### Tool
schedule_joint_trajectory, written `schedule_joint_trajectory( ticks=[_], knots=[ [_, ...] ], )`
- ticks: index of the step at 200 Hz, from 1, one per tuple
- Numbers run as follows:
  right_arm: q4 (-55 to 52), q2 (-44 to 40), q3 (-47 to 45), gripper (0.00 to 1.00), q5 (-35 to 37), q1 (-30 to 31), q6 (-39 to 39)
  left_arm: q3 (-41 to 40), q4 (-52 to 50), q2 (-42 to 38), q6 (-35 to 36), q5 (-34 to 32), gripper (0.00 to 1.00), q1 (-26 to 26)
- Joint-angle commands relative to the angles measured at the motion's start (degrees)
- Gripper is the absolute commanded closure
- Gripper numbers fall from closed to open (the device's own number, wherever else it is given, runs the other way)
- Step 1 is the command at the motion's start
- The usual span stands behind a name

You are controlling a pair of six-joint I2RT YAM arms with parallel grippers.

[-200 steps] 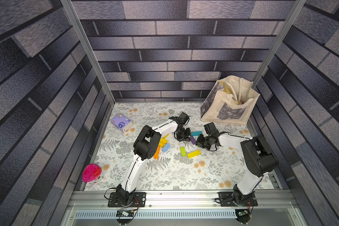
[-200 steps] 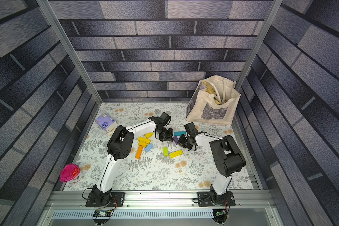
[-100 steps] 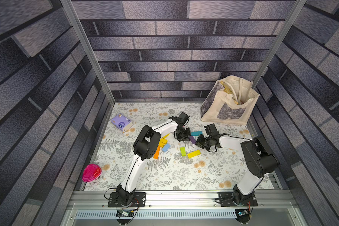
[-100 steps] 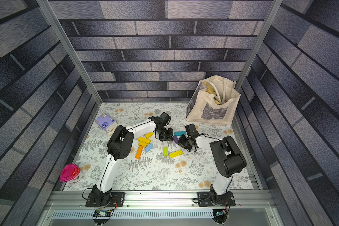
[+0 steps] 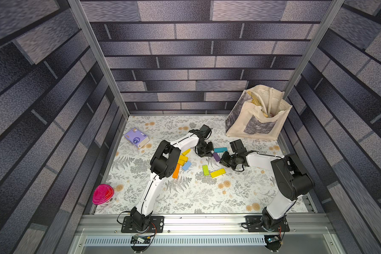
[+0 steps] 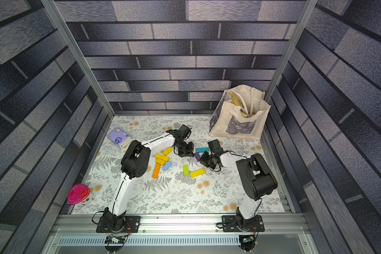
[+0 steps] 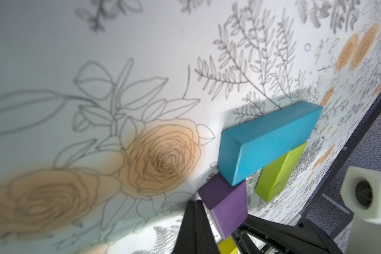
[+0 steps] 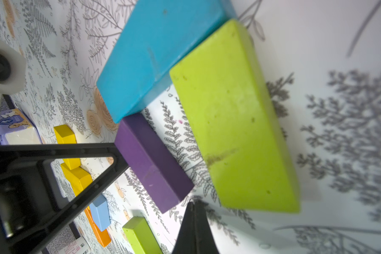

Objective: Assemble the letter p with building blocks
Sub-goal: Assemble the building block at the center of the board.

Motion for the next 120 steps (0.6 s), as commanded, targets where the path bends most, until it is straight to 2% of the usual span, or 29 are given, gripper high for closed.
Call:
schedule_joint_trajectory(
  ticks=[1,120],
  knots=[
    [-3.5,0.7,-1.5,1.0,0.7,0.5,0.6,1.4,-2.8,2.9,-0.1,-2.5,1.0,0.2],
    [-3.3,1.4,-1.4,1.0,0.3,0.6,0.7,5.4,-4.0,4.9,-0.4,-2.8,1.0,0.3]
  ],
)
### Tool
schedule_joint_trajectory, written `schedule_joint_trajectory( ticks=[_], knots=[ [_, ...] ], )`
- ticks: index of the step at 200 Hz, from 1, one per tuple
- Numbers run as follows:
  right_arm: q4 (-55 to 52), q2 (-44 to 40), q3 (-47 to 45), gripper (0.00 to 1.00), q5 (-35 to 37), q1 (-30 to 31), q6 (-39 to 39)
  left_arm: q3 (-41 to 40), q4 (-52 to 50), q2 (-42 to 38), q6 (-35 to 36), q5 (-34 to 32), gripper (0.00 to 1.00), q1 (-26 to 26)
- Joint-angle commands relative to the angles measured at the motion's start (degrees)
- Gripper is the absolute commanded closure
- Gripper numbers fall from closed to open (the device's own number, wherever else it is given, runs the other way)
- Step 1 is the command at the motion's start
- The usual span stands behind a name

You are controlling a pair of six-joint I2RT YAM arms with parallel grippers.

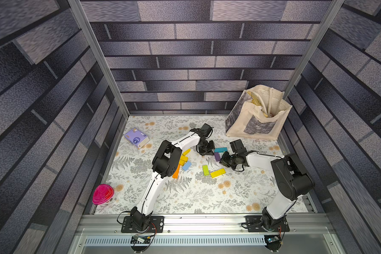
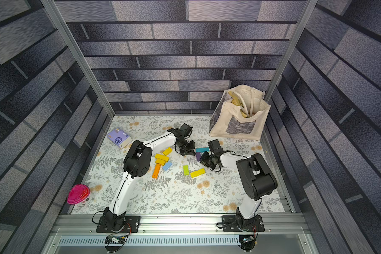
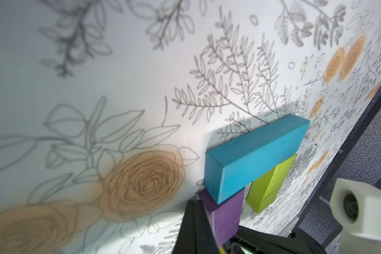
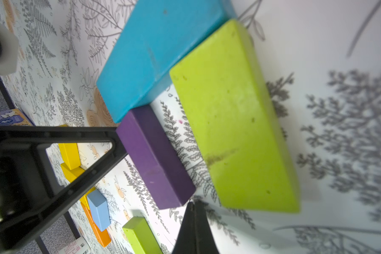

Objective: Assemble the letter p with building blocks
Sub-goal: Assemble the building block at the center of the board.

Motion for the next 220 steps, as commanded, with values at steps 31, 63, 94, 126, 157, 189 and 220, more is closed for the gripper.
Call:
schedule_joint_trajectory(
  ticks=[31,63,94,126,157,189,220],
  knots=[
    [-3.1,1.7,-1.3,1.0,0.3,0.6,0.6,0.3,-2.6,1.8,-0.6,-2.9,1.0,0.5],
    [-2.8,2.2,-1.0,1.0,0.2,0.6,0.6,0.3,-2.4,1.5,-0.6,-3.0,1.0,0.8],
    [-2.7,2.4,-0.6,1.0,0.1,0.6,0.7,0.6,-1.8,1.6,0.0,-3.1,1.0,1.0],
    [-2.9,2.2,-0.6,1.0,0.2,0.7,0.5,0.3,-1.8,1.5,0.5,-3.1,1.0,1.1],
    [-2.1,3.0,-0.3,1.0,-0.3,0.8,0.7,0.0,-1.8,1.2,0.6,-3.1,1.0,1.2],
    [-2.1,3.3,0.0,1.0,-0.3,1.1,0.8,-0.5,-2.1,0.7,1.2,-3.3,1.0,1.2],
    [-2.1,3.1,-0.2,1.0,0.0,1.3,0.9,-1.1,-1.8,0.5,1.3,-2.8,1.0,1.1]
  ],
)
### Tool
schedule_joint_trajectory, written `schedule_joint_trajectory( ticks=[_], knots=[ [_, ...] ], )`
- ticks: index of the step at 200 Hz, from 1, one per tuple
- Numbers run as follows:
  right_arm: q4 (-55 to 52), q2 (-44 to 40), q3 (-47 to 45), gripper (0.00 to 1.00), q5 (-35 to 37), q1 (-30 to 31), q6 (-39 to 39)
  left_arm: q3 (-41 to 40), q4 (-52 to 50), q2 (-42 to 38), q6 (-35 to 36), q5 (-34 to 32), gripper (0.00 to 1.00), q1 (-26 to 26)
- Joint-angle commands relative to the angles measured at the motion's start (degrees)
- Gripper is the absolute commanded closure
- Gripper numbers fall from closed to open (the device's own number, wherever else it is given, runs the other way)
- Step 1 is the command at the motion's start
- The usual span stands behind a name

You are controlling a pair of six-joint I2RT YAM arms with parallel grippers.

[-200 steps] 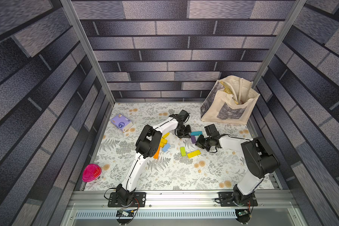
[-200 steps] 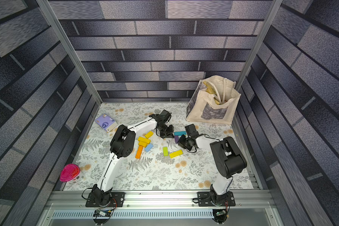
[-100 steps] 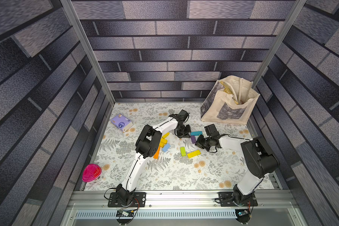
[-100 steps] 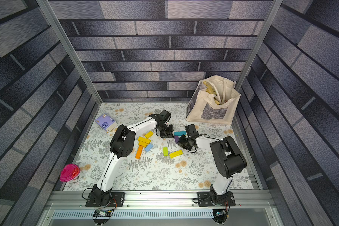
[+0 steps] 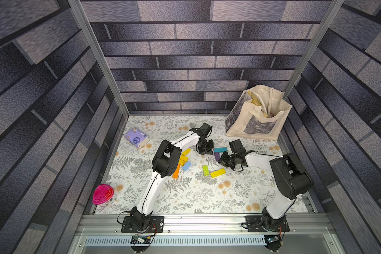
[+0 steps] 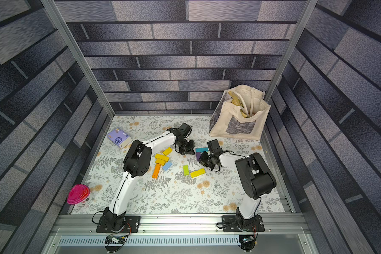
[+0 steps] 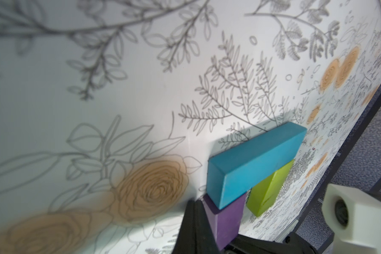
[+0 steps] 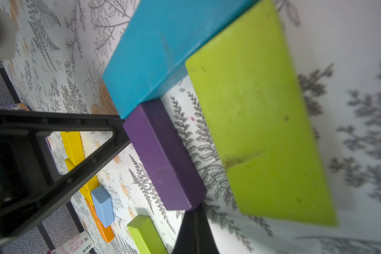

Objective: Assemble the letter p with building blocks
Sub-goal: Assemble the building block at the center of the board.

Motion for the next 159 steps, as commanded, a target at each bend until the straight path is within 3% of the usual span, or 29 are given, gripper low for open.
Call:
schedule_joint_trajectory(
  ticks=[1,159],
  knots=[
    [-3.2,2.2,-0.6,1.0,1.2,0.7,0.6,-1.3,-1.8,0.4,1.1,-2.7,1.0,0.3],
    [-4.0,1.6,-0.3,1.0,1.1,1.1,0.6,1.5,-2.4,1.9,0.5,-1.6,1.0,-1.4]
  ],
)
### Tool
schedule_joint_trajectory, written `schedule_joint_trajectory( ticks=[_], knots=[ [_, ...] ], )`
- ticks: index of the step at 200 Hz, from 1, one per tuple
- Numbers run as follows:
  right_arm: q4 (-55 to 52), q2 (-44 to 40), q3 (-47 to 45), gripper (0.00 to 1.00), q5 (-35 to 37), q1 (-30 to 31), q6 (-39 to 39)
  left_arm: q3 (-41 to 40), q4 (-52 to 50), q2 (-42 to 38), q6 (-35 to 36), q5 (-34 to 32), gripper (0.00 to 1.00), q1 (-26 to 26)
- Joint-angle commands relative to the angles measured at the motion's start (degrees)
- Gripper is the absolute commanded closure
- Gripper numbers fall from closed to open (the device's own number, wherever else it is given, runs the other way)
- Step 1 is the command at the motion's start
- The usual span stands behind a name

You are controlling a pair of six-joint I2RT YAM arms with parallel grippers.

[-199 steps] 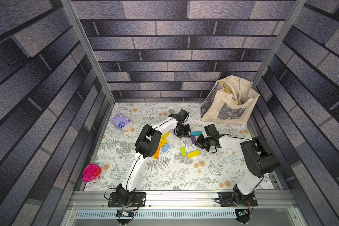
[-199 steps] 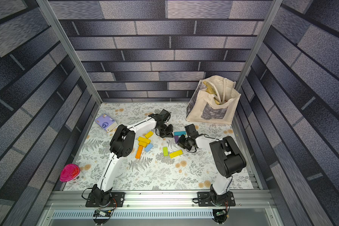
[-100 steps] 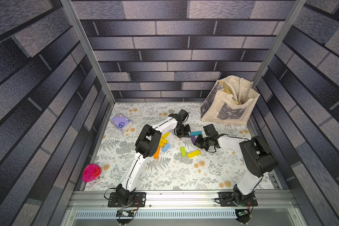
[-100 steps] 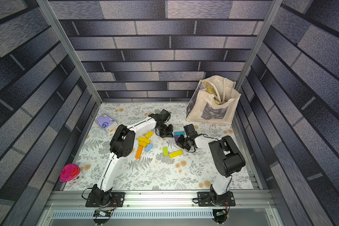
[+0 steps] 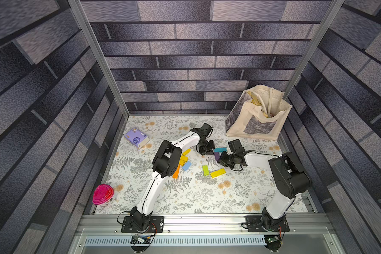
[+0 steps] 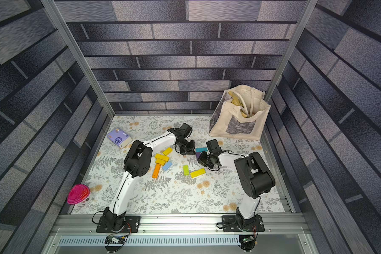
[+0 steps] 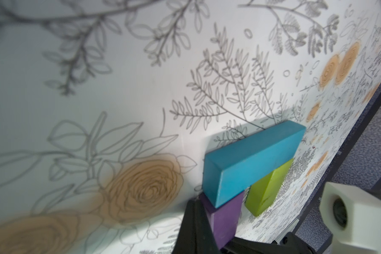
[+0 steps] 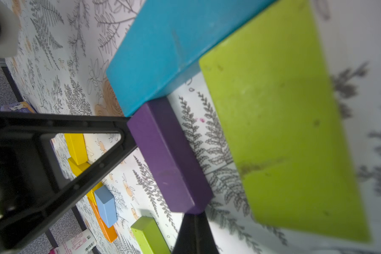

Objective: Assemble the letter p with building blocks
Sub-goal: Assemble the building block at the center of the board.

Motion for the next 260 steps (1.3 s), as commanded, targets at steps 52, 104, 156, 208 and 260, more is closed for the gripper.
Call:
schedule_joint_trajectory(
  ticks=[52,104,156,208,260],
  knots=[
    [-12.0,-7.2,1.7,1.0,4.5,0.6,-4.6,-1.8,-1.2,-1.9,0.6,-4.6,1.0,0.5],
    [-25.8,-12.6,15.2,1.0,11.9,-0.8,-13.7,-8.1,3.4,-11.3,2.1,-9.5,1.0,1.7],
    [-27.2,-9.6,18.6,1.0,13.5,-3.2,-17.5,-10.9,4.4,-16.2,5.4,-11.3,0.95,2.0],
    [-24.0,-5.9,17.9,1.0,10.9,-3.2,-18.8,-15.1,3.6,-17.2,4.8,-11.3,0.93,1.8],
    [-19.6,-0.4,16.1,1.0,7.3,-3.2,-17.0,-15.0,3.5,-16.5,3.8,-11.2,0.94,0.4]
  ],
)
